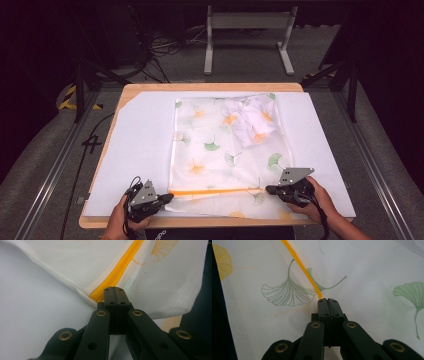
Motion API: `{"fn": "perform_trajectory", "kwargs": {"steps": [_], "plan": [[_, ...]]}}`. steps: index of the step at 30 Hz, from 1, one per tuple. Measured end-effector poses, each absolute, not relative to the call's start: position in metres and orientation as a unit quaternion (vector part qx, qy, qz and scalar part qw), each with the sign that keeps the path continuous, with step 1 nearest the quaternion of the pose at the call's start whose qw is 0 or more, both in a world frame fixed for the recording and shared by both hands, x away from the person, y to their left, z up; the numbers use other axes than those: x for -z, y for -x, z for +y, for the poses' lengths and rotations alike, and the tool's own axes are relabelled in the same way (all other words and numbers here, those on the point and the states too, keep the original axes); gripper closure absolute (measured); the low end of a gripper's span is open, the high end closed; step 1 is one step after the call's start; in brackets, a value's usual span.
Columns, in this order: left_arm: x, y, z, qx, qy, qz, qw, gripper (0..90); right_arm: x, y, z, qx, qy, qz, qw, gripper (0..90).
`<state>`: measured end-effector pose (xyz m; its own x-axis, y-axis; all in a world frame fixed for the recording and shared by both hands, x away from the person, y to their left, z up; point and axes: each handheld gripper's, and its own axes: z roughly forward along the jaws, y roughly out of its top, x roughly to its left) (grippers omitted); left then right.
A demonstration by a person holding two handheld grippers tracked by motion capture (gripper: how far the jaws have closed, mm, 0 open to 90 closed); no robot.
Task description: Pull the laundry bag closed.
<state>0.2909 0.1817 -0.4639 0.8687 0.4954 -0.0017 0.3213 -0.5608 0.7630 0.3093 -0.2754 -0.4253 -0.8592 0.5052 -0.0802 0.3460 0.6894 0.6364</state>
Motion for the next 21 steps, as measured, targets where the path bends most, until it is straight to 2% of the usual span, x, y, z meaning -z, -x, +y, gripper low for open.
{"fn": "perform_trajectory", "kwargs": {"steps": [21], "plan": [[0.464,-0.292,0.182,-0.104,-0.877,0.234,0.407,90.0,0.417,-0.303,-0.297,-0.312,-0.246,0.907,0.141,90.0]]}}
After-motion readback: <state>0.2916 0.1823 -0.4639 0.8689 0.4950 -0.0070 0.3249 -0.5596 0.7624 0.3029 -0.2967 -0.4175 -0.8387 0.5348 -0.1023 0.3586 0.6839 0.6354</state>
